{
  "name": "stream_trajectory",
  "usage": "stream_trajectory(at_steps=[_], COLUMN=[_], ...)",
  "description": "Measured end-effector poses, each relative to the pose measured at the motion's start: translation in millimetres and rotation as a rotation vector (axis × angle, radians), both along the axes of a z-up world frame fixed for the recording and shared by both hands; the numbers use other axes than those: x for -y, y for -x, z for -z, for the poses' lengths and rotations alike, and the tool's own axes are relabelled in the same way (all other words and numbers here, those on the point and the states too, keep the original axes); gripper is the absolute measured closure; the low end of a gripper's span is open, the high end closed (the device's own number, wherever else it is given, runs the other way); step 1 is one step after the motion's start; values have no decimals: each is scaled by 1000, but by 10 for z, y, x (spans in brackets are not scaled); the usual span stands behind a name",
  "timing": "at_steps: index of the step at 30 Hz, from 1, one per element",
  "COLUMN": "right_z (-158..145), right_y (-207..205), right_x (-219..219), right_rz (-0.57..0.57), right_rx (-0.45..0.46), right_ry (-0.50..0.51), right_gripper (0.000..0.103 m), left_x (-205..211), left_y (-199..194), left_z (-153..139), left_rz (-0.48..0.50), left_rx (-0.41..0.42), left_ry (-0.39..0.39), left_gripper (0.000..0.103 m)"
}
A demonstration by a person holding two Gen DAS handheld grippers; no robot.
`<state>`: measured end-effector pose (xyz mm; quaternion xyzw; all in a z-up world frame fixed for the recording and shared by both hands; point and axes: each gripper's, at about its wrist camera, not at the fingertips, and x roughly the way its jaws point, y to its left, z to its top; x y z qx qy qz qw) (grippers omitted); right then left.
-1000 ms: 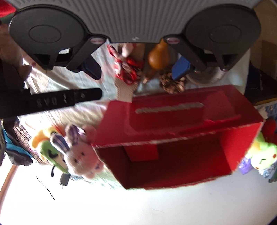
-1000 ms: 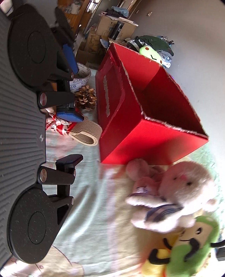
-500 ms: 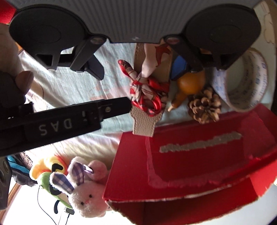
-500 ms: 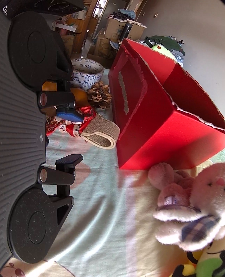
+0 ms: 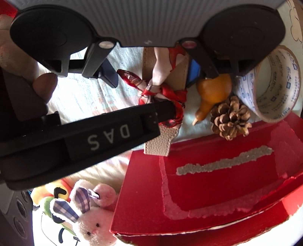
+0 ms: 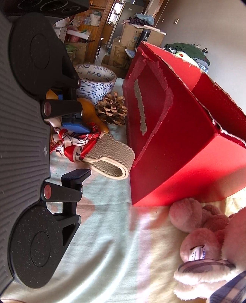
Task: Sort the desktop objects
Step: 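Move the right gripper to the beige strap with red scarf, then grasp the beige strap with the right gripper and lift it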
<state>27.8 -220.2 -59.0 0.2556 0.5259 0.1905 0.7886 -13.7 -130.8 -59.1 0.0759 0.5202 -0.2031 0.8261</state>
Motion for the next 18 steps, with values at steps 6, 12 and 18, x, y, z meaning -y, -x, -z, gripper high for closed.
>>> stream_trajectory(at_steps=[6,12,18], right_z=[25,-36,-144], right_y=[-8,152,403], right_x=[94,379,696], right_rz=[-1,54,153], right_rx=[-18,-25,-13], right_ry=[-33,-17,8], right_gripper=[67,69,70], left_x=[85,262,565], left_y=[10,37,122], left_z=[-1,-26,-63], left_rz=[28,105,243], left_rx=[-6,-28,-33], left_ry=[4,53,86], left_gripper=[30,38,43])
